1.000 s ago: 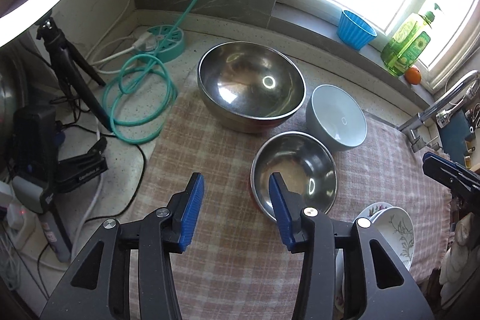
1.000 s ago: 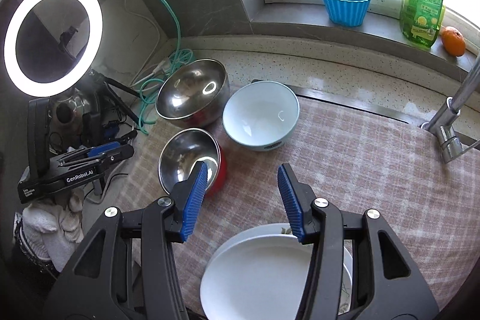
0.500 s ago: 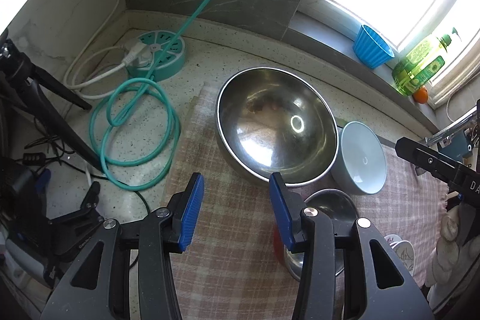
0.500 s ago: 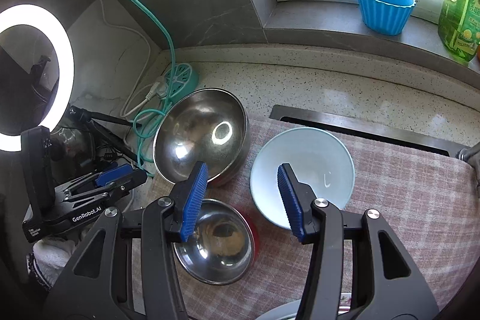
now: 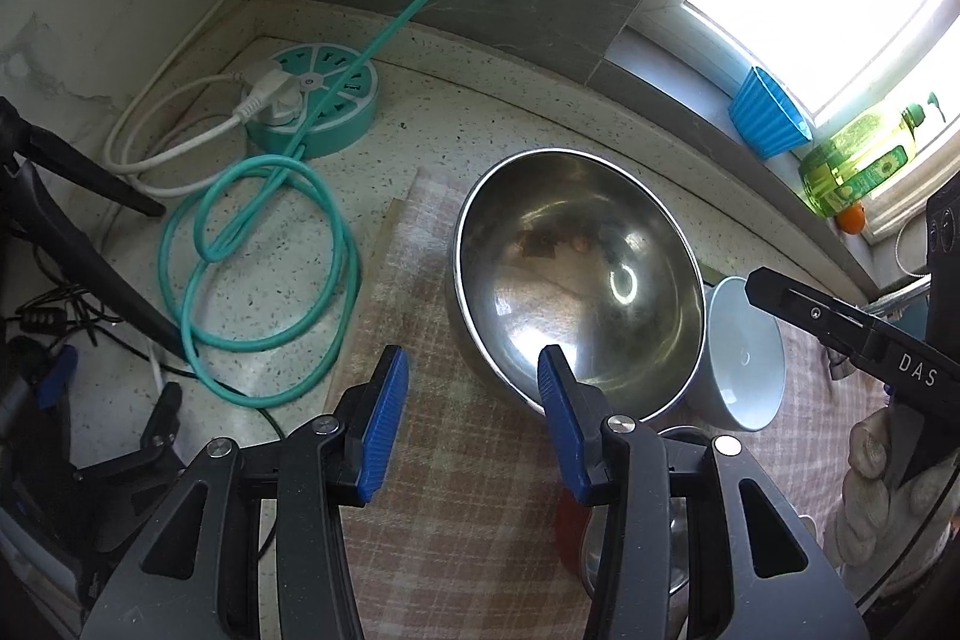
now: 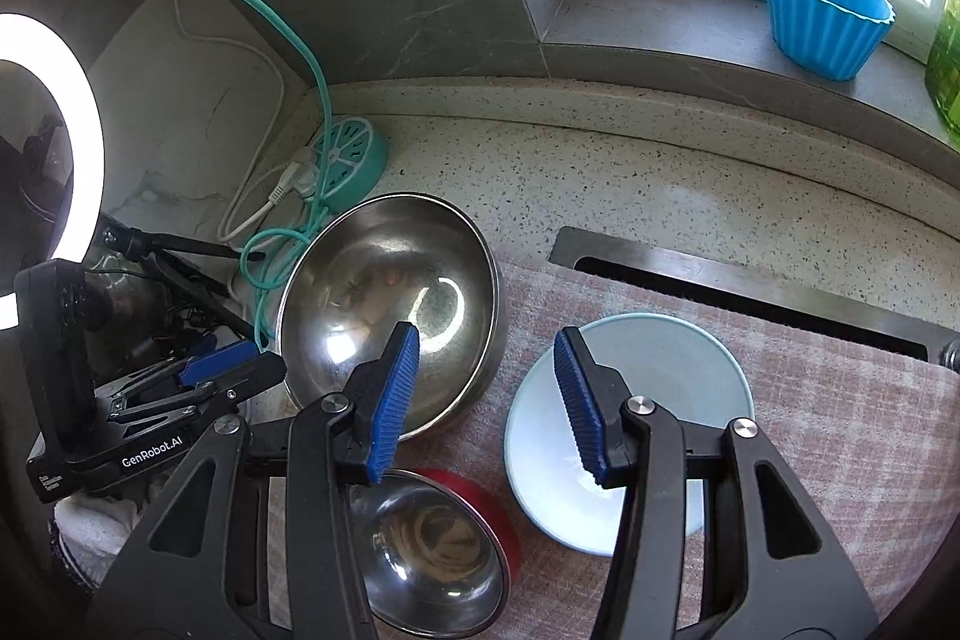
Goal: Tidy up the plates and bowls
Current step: 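Close the right gripper on the rim of the large steel bowl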
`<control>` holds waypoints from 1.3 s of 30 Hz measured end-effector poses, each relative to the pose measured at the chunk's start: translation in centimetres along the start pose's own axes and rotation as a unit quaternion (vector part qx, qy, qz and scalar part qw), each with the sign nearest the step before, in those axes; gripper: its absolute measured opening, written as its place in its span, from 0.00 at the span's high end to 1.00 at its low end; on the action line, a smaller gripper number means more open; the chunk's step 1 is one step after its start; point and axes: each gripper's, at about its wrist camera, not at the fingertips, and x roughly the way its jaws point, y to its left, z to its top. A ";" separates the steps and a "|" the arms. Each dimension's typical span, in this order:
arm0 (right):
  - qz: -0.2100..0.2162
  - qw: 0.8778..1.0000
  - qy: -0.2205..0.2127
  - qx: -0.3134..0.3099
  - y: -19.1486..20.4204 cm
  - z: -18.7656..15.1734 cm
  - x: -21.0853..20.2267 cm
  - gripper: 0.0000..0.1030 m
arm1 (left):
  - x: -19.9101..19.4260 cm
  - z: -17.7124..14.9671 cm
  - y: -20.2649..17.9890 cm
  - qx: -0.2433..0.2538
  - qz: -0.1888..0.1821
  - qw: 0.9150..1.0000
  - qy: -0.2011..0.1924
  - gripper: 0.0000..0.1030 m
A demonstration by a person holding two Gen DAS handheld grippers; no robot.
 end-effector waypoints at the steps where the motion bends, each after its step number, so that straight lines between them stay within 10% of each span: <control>1: -0.001 1.000 0.002 -0.003 0.1 0.3 0.3 0.56 | 0.1 0.1 0.0 -0.001 0.000 1.000 0.000 0.58; 39: -0.042 0.997 0.050 -0.033 0.8 2.0 6.3 0.92 | 2.9 0.9 -0.3 0.027 0.002 1.000 0.009 0.84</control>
